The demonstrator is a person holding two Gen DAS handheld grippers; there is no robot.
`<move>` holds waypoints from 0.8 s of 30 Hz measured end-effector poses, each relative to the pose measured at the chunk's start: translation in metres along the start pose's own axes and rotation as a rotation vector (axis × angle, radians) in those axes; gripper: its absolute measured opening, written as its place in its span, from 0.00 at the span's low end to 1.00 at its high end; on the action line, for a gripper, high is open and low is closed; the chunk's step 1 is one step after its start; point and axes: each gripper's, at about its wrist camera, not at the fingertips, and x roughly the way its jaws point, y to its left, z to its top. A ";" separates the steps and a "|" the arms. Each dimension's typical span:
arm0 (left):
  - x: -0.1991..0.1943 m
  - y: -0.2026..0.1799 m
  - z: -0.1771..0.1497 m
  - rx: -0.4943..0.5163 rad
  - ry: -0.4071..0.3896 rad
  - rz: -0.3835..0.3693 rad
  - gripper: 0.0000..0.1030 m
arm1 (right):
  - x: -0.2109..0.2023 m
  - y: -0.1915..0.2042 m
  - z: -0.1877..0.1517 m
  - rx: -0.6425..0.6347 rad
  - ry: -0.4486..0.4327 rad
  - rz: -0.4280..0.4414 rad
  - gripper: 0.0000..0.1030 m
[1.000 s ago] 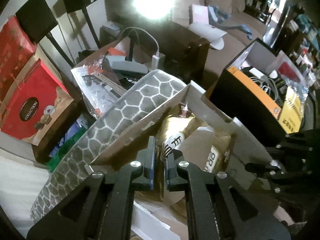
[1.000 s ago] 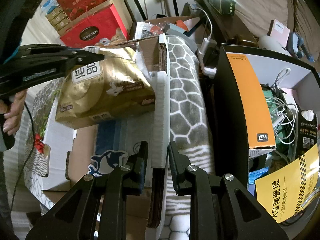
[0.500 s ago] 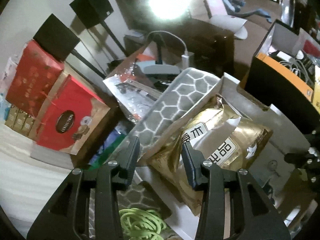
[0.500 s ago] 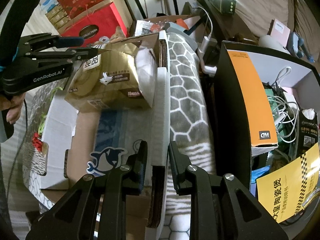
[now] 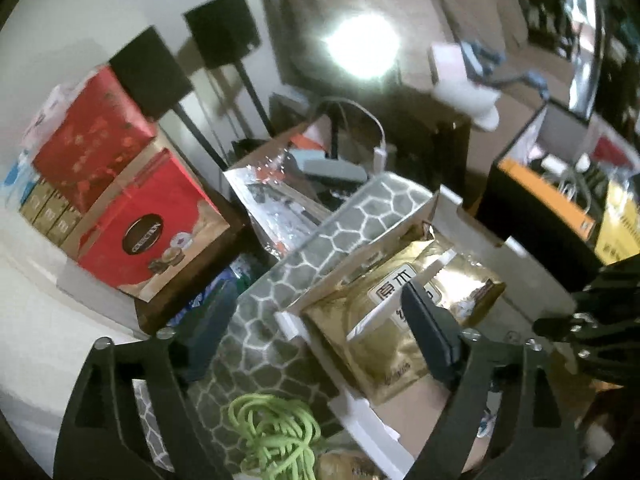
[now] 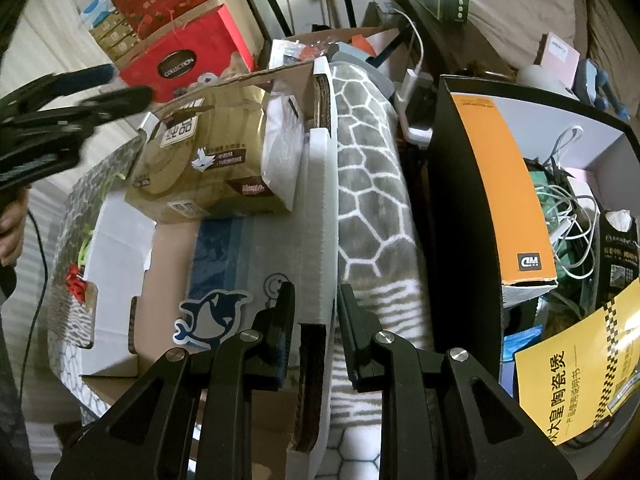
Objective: Organize objects
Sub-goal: 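Carry the gold snack bag into the cardboard box and release it, then grasp the green cable with the left gripper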
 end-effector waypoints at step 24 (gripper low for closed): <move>-0.006 0.137 -0.168 -0.553 0.237 -0.120 0.85 | 0.002 0.006 0.003 -0.002 -0.006 -0.020 0.25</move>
